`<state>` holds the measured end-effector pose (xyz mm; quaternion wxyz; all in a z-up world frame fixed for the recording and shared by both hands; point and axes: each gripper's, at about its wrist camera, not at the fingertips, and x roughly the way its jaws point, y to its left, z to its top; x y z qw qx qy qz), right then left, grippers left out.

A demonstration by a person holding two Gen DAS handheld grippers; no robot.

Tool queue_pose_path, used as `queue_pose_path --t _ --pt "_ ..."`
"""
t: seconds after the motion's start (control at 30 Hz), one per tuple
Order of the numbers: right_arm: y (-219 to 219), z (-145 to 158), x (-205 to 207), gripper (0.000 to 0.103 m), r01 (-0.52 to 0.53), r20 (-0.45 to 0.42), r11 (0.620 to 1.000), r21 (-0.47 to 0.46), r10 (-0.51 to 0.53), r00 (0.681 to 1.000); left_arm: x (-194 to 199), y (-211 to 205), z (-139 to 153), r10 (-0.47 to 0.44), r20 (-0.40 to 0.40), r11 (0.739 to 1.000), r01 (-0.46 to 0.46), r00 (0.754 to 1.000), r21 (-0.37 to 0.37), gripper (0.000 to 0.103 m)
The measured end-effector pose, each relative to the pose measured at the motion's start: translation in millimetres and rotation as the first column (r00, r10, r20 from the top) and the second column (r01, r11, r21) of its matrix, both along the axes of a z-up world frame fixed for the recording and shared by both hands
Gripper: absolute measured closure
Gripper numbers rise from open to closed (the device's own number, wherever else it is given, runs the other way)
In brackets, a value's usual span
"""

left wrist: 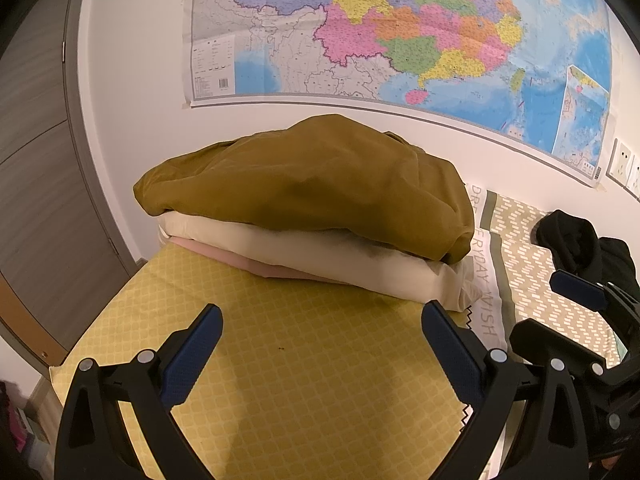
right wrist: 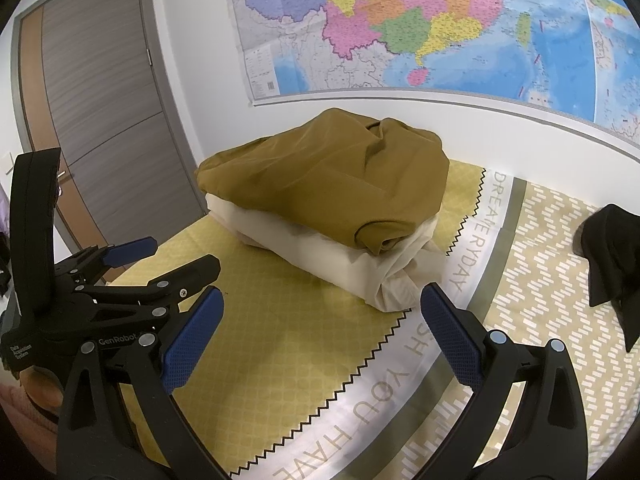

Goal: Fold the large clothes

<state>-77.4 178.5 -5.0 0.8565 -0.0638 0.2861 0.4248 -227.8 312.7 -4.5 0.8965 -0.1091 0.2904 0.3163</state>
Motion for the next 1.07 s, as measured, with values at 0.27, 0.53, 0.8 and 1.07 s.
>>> queue_pose_path --t 0.27,0.53,0.8,1.07 --pt "-0.2 -0.4 -0.2 0.006 0.002 -0.005 1.0 0.001 -0.002 1.0 0.1 0.2 -0.4 0.0 -0.002 1.0 0.0 1.0 0.002 0.007" --pt "0.5 -1.1 -1.7 0.006 0.004 -0.006 1.0 -0.001 -0.004 1.0 -1.2 -0.2 0.4 0.005 -0.001 1.0 -0.005 1.0 0.003 0.007" --pt "1.8 -2.0 -2.7 0.006 0.005 -0.006 1.0 -0.003 -0.005 1.0 -3.3 -4.1 1.0 0.004 0.013 0.999 -0.005 1.0 0.05 0.007" --pt "-4.8 -2.1 -2.9 0.006 0.019 -0.009 1.0 0.001 -0.019 1.0 1.9 -2.6 -5.9 -0.008 -0.002 1.0 0.008 1.0 -0.018 0.007"
